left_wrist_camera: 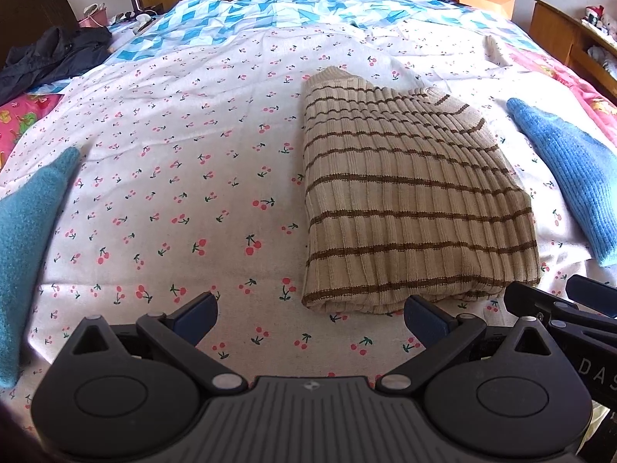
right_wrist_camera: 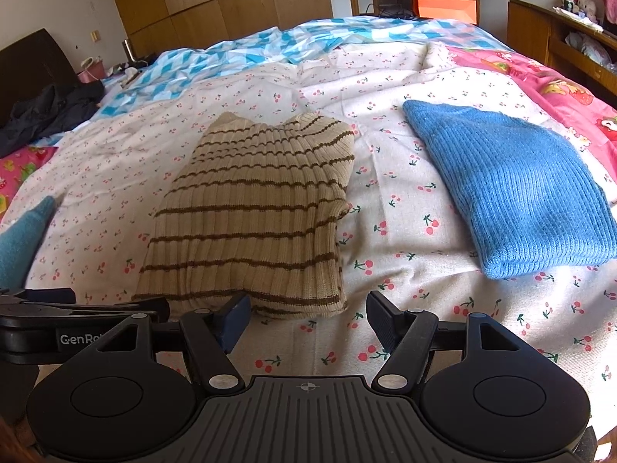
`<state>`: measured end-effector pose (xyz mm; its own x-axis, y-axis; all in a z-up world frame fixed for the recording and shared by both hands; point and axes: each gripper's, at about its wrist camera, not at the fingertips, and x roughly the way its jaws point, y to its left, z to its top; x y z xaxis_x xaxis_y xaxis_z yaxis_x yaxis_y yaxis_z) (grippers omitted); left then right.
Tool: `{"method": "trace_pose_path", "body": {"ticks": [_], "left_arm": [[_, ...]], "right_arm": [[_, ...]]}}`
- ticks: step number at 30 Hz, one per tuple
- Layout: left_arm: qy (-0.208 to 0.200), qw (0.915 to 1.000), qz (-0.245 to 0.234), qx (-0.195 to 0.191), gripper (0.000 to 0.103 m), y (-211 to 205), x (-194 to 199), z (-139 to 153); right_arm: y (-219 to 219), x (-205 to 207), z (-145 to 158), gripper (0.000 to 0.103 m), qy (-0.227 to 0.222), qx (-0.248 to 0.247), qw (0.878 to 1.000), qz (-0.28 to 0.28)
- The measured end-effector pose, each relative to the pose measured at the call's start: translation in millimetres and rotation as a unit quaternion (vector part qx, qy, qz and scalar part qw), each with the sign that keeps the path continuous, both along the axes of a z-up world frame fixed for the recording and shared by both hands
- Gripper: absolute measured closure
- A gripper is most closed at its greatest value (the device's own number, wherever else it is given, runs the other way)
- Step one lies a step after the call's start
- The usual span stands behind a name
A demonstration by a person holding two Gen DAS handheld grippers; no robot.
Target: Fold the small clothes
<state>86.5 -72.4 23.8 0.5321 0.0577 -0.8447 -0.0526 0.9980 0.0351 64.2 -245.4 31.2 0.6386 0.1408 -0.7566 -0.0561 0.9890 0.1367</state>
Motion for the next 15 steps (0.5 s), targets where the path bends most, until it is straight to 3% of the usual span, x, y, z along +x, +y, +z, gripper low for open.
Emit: {"method": "trace_pose_path", "body": {"ticks": [15], "left_arm": [[0.005,1.0,-0.004,-0.002,0.0,-1.8,-0.4,-2.8]], "right_arm": [[-2.9,3.4,-6.8,0.034,0.008,-0.022,1.0,-0.01]]}}
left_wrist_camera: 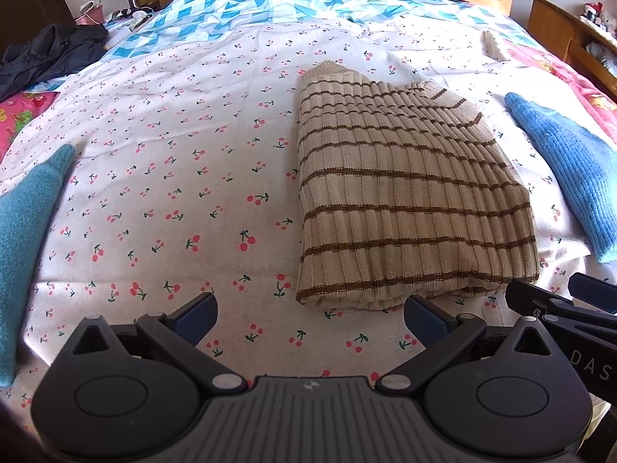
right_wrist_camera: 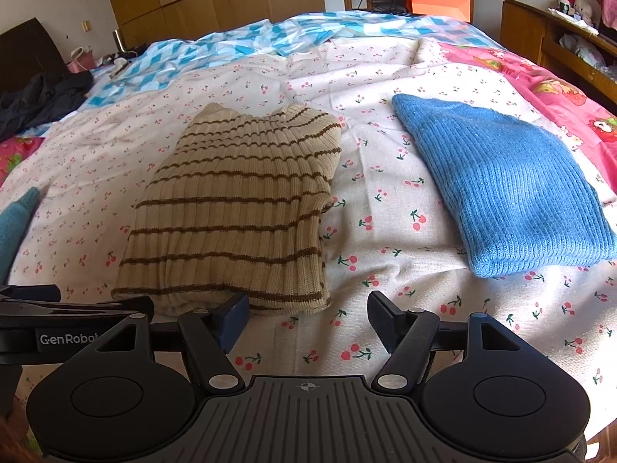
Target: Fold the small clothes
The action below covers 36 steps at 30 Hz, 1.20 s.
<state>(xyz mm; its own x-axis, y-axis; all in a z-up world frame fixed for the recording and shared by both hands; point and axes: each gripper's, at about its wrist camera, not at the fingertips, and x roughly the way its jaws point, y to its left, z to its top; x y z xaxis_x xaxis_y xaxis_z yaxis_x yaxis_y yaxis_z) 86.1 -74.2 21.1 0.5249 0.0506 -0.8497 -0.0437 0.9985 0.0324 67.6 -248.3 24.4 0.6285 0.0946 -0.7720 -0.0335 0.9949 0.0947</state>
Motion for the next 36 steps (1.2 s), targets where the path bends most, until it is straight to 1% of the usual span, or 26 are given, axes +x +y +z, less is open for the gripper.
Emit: {"method": "trace_pose_path", "body": {"ticks": [9,36], "left_arm": [[-0.001,1.0,-0.003,0.004,0.0,-1.6,-0.1,0.5],[-0.002,0.9999,-0.004,0.016,0.0,-4.9,0.5,0.9]], "right_arm": [[-2.2,0.1,-1.0,0.034,0.007,0.0,1.0,-0.002],[-4.9,3.2,1.4,0.034,0.007,-0.001,1.0,0.002]]}}
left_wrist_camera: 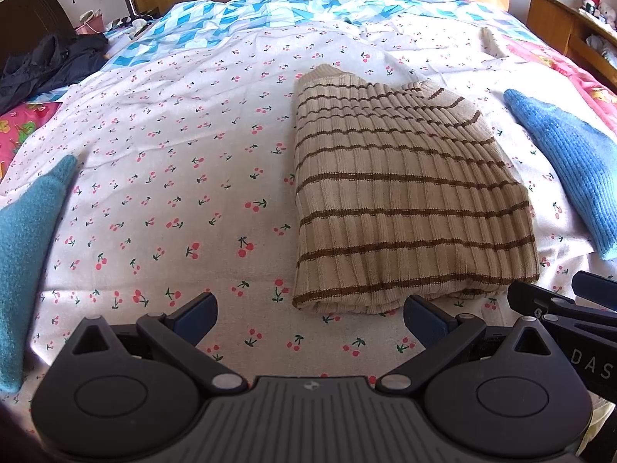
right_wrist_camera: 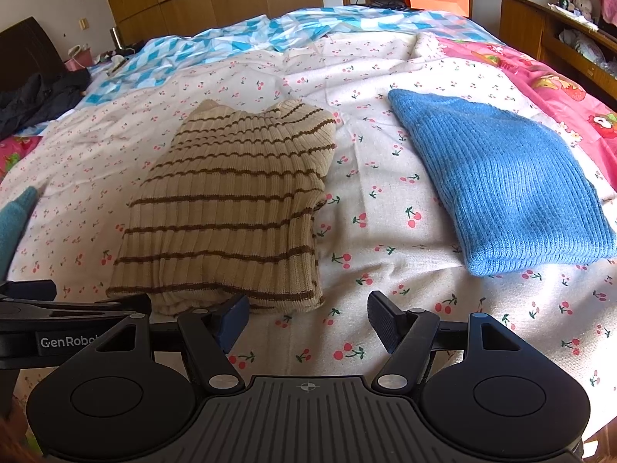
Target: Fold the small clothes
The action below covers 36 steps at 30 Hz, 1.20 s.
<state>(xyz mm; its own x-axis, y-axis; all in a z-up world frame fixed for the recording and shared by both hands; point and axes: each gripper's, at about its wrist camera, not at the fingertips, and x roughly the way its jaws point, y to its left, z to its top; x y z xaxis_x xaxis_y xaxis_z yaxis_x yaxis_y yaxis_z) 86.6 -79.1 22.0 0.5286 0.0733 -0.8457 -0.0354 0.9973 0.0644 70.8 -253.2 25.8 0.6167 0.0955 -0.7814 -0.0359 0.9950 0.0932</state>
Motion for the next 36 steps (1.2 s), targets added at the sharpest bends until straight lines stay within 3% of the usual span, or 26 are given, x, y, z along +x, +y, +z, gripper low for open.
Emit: {"method": "trace_pose_path", "body": {"ticks": [36], "left_arm": [[0.008,1.0,0.005,0.001,0.0,-1,7,1]], "right_arm": [[0,10,2,0.034,0.005,-0.013,1.0,0.009]]}}
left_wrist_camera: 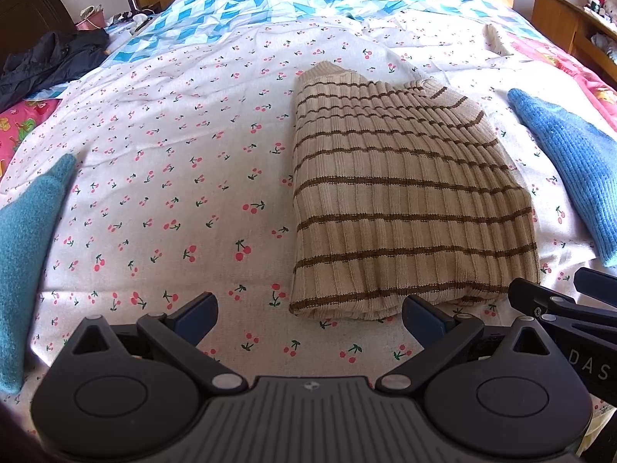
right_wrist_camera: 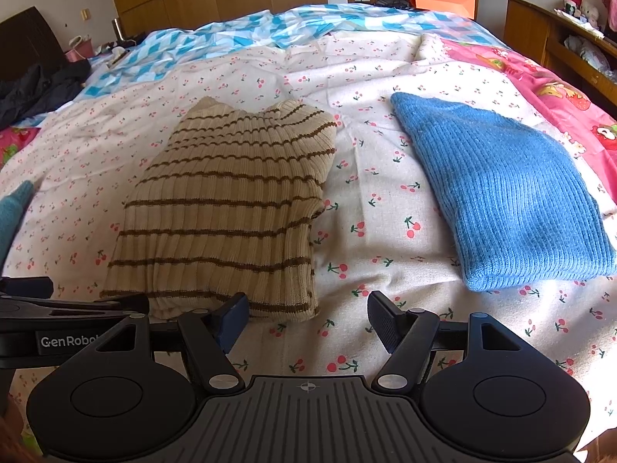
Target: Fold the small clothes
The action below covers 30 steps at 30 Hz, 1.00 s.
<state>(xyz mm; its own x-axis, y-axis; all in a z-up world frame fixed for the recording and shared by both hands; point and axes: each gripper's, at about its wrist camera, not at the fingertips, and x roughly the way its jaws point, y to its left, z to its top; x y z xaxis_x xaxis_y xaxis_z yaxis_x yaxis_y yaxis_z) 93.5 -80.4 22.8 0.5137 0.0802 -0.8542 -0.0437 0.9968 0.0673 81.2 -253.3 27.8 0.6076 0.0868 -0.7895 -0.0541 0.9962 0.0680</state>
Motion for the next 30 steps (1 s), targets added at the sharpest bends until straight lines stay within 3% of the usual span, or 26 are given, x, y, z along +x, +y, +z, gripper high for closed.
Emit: {"method": "trace_pose_path", "body": {"ticks": [30], "left_arm": [[0.002,1.0,0.001,0.001,0.0,-3.1,4.0,-0.1]], "right_arm": [[-1.5,4.1,0.2,0.034,-0.001,-0.004,1.0,0.003]]}}
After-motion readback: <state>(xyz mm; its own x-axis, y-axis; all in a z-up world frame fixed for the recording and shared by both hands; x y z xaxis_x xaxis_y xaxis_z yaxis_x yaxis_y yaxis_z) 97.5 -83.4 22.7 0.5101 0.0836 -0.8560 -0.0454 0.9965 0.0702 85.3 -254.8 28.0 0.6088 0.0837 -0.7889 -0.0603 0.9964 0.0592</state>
